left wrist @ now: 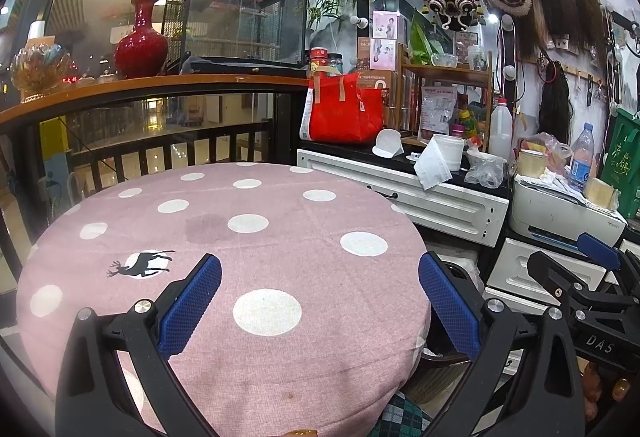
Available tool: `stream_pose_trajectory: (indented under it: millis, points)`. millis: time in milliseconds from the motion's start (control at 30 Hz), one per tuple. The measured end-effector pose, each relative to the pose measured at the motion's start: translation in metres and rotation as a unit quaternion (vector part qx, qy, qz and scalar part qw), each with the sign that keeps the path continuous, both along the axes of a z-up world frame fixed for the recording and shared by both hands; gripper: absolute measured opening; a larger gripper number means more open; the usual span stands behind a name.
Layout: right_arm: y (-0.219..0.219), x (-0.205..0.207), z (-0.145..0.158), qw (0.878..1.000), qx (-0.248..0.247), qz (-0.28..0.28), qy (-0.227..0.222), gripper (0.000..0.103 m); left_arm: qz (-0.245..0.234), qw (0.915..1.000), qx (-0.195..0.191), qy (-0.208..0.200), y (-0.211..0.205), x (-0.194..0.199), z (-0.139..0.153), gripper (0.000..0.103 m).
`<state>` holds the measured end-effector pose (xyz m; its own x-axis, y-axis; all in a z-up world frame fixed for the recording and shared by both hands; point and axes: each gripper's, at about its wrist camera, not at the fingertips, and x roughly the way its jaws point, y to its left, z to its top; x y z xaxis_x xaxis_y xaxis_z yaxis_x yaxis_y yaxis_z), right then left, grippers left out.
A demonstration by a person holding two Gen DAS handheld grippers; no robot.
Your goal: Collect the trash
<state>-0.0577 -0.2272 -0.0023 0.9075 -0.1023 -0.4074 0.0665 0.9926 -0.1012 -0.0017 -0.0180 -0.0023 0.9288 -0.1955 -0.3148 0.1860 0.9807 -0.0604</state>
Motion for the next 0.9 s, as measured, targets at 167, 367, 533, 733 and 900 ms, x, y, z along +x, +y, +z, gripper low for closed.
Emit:
stream_pose_trajectory:
  millis: [167, 367, 533, 733, 900]
  points:
    - [0.0001, -0.0001, -0.0005, 1.000, 0.000, 0.000, 0.001, 0.097, 0.000, 1.0000, 0.000, 0.002, -0.0001, 0.0005, -0.0004, 0.097]
    - [-0.0007, 0.0009, -0.0019, 1.000, 0.001, 0.000, 0.002, 0.097, 0.000, 1.0000, 0.001, 0.003, -0.0008, 0.0002, -0.0014, 0.097]
    - [-0.0006, 0.0009, -0.0030, 1.000, 0.000, 0.001, 0.002, 0.097, 0.000, 1.0000, 0.001, 0.003, -0.0009, 0.0005, -0.0023, 0.097]
    - [-0.0012, 0.0009, -0.0033, 1.000, 0.001, 0.000, 0.003, 0.097, 0.000, 1.0000, 0.000, 0.003, -0.0008, -0.0002, -0.0025, 0.097]
    - [-0.0014, 0.0012, -0.0034, 1.000, 0.002, 0.000, 0.004, 0.097, 0.000, 1.0000, 0.001, 0.004, -0.0008, -0.0001, -0.0024, 0.097]
